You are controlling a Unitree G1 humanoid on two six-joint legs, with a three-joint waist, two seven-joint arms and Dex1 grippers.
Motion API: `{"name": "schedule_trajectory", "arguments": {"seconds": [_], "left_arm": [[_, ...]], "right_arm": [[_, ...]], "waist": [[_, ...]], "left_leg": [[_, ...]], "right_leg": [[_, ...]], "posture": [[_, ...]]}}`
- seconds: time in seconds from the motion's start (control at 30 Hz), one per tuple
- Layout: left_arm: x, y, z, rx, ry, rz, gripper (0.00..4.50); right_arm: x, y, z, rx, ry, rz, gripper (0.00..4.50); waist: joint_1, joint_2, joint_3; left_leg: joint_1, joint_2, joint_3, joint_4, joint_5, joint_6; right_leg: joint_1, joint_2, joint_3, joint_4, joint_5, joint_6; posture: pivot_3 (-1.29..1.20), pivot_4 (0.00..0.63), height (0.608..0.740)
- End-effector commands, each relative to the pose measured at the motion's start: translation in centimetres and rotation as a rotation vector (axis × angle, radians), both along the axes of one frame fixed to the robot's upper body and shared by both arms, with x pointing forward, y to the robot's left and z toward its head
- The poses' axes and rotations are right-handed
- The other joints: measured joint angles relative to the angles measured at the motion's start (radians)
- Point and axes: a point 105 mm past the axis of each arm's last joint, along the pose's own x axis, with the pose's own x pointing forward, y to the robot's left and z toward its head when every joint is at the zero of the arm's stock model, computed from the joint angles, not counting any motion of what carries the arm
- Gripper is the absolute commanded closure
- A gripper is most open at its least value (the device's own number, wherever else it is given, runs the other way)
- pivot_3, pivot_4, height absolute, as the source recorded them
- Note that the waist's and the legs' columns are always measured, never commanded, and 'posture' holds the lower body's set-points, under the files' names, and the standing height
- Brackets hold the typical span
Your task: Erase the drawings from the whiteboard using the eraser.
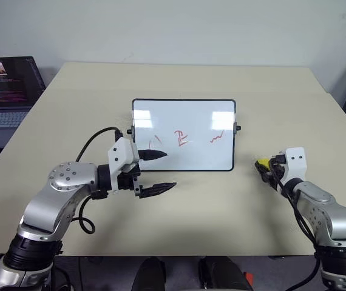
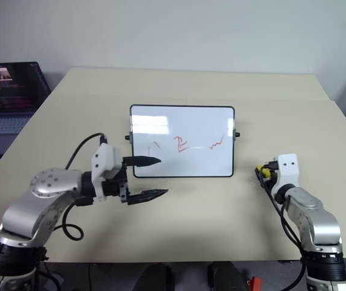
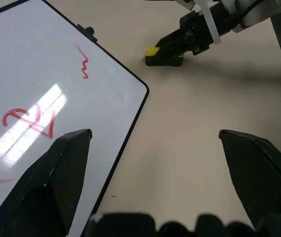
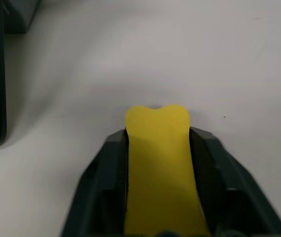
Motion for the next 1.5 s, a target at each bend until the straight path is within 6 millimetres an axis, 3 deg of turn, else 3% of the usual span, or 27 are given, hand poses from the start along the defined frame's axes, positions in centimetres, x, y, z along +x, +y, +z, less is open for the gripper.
{"name": "schedule_trajectory", "arguments": {"seconds": [0.03,0.23,0.37,0.47,0.57,0.7,0.77,0.83,0.93,1.1,1.27,1.5], "left_arm": [[-0.3,0.4,0.6,-0.013,-0.019,0.033,0.0],[-0.6,3.3,-0.3,-0.008,0.026,0.211,0.0],[-0.9,5.8,-0.1,0.015,0.029,0.334,0.0],[-0.4,7.6,-0.6,0.061,0.03,0.402,0.0],[0.1,9.0,-1.0,0.119,0.029,0.428,0.0],[0.9,10.9,-1.4,0.178,0.022,0.47,0.0],[0.9,11.4,-1.1,0.201,0.017,0.467,0.0],[1.1,11.7,-0.6,0.218,-0.014,0.48,0.0],[0.9,11.3,-0.1,0.19,-0.012,0.466,0.0],[0.9,11.1,-0.9,0.199,0.027,0.436,0.0],[1.4,10.6,-0.7,0.196,0.03,0.4,0.0],[2.2,9.5,-0.2,0.188,0.013,0.347,0.0]], "right_arm": [[0.3,0.1,1.5,0.004,-0.067,0.006,3.36],[-2.4,1.7,4.1,0.019,-0.138,0.163,3.36],[-5.8,5.8,4.9,-0.065,-0.119,0.467,3.36],[-7.0,8.5,4.6,-0.165,-0.118,0.652,3.36],[-5.7,10.7,6.4,-0.264,-0.247,0.698,3.36],[-3.6,14.5,8.9,-0.233,-0.387,0.723,3.36],[-2.2,17.6,10.0,-0.22,-0.44,0.774,3.36],[-1.2,20.7,10.1,-0.271,-0.478,0.857,3.36],[-0.3,23.5,10.4,-0.325,-0.519,0.909,3.37],[1.7,25.9,11.2,-0.512,-0.651,0.883,3.37],[2.6,28.1,11.3,-0.628,-0.719,0.887,3.37],[4.5,28.8,8.8,-0.637,-0.543,0.927,3.38]], "waist": [[0.0,0.0,0.0],[0.001,0.001,0.0],[0.0,0.001,0.001],[0.0,0.001,0.001],[-0.003,0.001,0.002],[-0.008,0.0,0.002],[-0.009,-0.001,0.002],[-0.012,-0.001,0.003],[-0.009,-0.001,0.003],[0.002,-0.003,0.002],[0.0,-0.003,0.002],[0.0,-0.003,0.001]], "left_leg": [[0.0,0.0,0.0,0.0,0.0,0.0],[0.0,0.0,-0.002,0.0,0.0,0.0],[0.0,0.001,-0.003,0.0,0.0,0.0],[0.002,0.0,-0.003,0.0,0.0,0.0],[0.003,0.0,-0.003,0.0,0.0,0.0],[0.003,0.0,-0.003,0.001,0.001,0.0],[0.002,0.001,-0.003,0.0,0.0,0.0],[0.001,0.001,-0.003,0.0,0.0,0.0],[-0.001,0.001,-0.004,0.0,0.0,0.0],[-0.017,0.0,-0.003,0.002,0.0,-0.001],[-0.016,0.001,-0.004,0.002,0.0,0.0],[-0.016,0.001,-0.003,0.003,0.0,0.0]], "right_leg": [[0.0,0.0,0.0,0.0,0.0,0.0],[0.0,0.0,-0.001,0.0,0.0,0.0],[0.0,0.0,-0.001,0.0,0.0,0.0],[0.001,0.0,-0.001,0.0,-0.001,0.001],[0.001,0.0,-0.001,0.001,-0.001,0.001],[0.0,0.0,-0.001,0.001,-0.001,0.001],[0.0,0.0,-0.002,0.001,-0.001,0.001],[-0.001,0.0,-0.001,0.001,0.001,-0.002],[-0.002,0.0,-0.002,0.0,0.002,-0.004],[-0.017,-0.002,-0.003,0.003,0.002,-0.005],[-0.018,-0.002,-0.004,0.004,0.002,-0.005],[-0.018,-0.002,-0.003,0.007,0.002,-0.005]], "posture": [[0.0,0.15,0.74],[0.0,0.15,0.74],[0.0,0.15,0.74],[0.0,0.15,0.74],[0.0,0.15,0.74],[0.0,0.15,0.74],[0.0,0.15,0.74],[0.0,0.15,0.74],[0.0,0.15,0.74],[0.0,0.15,0.74],[0.0,0.15,0.74],[0.0,0.15,0.74]]}}
